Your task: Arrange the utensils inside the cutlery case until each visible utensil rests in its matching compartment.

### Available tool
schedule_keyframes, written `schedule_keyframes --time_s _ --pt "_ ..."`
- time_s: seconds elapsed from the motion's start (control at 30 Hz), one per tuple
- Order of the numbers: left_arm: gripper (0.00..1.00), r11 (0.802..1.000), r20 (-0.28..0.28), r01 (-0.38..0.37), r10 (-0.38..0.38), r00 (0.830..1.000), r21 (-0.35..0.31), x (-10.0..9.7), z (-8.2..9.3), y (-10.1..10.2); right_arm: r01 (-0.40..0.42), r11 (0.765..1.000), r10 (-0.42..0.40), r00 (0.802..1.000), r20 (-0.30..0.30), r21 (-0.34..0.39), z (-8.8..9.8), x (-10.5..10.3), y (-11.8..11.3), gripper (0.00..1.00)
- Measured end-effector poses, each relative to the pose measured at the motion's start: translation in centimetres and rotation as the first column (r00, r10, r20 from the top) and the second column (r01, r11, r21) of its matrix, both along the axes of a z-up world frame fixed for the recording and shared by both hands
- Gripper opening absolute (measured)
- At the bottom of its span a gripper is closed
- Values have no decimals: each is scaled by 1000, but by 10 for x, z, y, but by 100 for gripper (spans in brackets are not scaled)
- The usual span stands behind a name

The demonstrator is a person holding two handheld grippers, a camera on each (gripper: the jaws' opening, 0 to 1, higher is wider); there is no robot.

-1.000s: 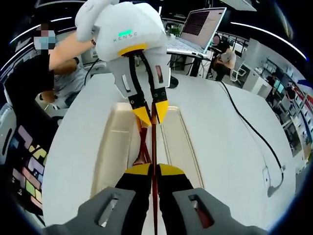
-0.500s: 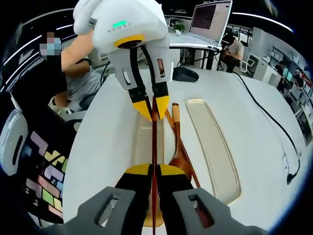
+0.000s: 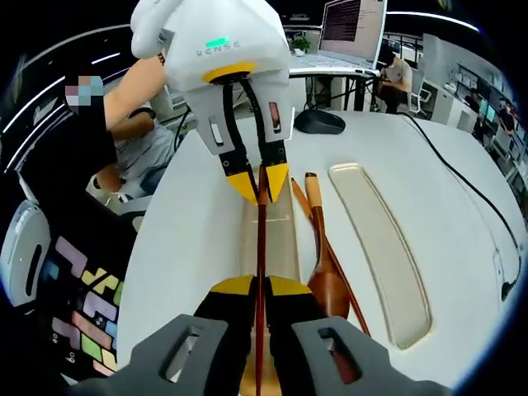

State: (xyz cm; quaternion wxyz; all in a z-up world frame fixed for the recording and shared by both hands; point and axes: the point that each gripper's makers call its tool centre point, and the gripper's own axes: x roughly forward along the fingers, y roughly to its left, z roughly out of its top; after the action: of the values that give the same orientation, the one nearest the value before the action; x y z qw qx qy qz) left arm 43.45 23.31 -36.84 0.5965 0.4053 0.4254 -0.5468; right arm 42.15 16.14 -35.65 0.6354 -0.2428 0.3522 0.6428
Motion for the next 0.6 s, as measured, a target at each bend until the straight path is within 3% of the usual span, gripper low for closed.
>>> schedule_keyframes --time_s 0.37,0.47,0.6 --pt "10 999 -19 -23 23 1000 24 2 -5 7 -18 999 17 1000 -15 -36 -9 -2 -3 3" --pt "10 999 -33 -30 30 999 26 1 -3 10 -34 998 33 999 -14 -45 -7 -4 -5 3" --pt "10 999 -12 -43 43 999 1 5 6 5 -35 999 35 999 -10 -30 -1 -4 -3 4"
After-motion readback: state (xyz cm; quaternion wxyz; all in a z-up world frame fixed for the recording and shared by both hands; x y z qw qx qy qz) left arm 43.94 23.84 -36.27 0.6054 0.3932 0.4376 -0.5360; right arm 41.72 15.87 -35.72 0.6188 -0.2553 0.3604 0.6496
